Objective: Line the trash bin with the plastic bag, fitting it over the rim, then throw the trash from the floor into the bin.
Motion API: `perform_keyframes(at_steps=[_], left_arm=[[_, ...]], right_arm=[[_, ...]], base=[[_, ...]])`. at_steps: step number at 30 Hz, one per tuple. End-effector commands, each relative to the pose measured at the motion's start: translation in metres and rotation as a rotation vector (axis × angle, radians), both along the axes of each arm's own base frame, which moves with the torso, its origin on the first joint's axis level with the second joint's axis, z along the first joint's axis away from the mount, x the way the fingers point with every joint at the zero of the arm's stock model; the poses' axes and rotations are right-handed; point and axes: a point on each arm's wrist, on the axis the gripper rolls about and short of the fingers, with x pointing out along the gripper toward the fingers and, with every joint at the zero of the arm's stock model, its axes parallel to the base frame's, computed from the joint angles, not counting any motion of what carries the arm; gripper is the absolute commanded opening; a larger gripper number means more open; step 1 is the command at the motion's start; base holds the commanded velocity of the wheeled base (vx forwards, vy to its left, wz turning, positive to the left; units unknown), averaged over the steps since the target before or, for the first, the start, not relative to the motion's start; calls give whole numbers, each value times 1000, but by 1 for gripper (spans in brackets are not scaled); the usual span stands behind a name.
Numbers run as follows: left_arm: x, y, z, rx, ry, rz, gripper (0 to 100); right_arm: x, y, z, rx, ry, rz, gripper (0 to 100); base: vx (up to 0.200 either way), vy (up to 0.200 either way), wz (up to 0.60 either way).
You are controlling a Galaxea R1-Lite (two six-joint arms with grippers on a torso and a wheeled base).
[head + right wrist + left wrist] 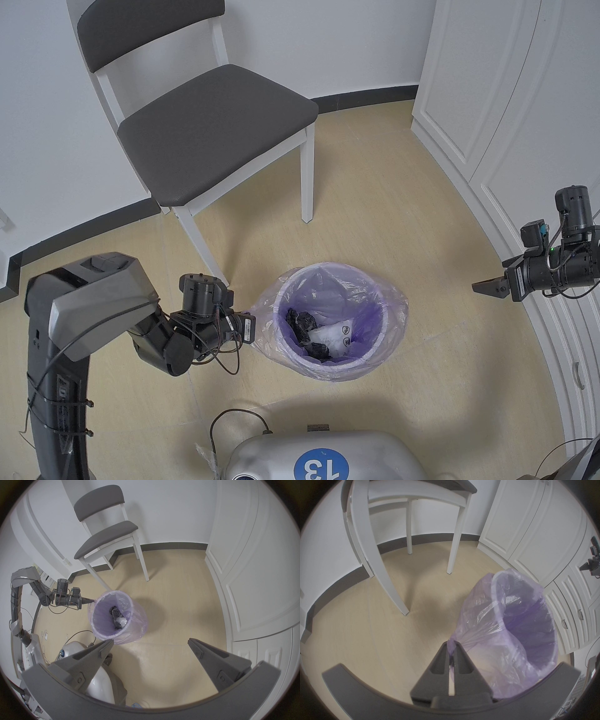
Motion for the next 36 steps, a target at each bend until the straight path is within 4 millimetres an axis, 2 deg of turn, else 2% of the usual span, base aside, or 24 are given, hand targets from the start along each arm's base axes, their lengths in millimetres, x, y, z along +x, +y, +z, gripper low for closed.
perform_keyframes(at_steps=[1, 4, 11, 15, 28, 29, 30, 36], left_arm=[[19, -6, -48, -1, 30, -3, 0], [30, -11, -56, -15, 14, -16, 0], [46, -21, -61, -65, -10, -8, 0], [48, -18, -61, -75, -17, 3, 0], [50, -7, -47, -95, -30, 38, 0], [49, -6, -47, -94, -31, 40, 0], [49, -6, -47, -94, -31, 40, 0], [48, -5, -44, -99, -59, 46, 0]], right_arm=[[13, 1, -17, -11, 54, -6, 100], [19, 1, -22, -13, 69, -8, 100], [36, 8, -39, -19, 101, 6, 100], [44, 11, -50, -40, 103, -4, 100], [53, 20, -63, -43, 126, 16, 100], [59, 27, -72, -50, 144, 33, 100], [59, 27, -72, -50, 144, 33, 100], [99, 54, -110, -98, 176, 41, 100]], base=[[0, 0, 0], [0, 0, 0], [0, 0, 0], [0, 0, 0], [0, 0, 0], [0, 0, 0], [0, 0, 0], [0, 0, 0]])
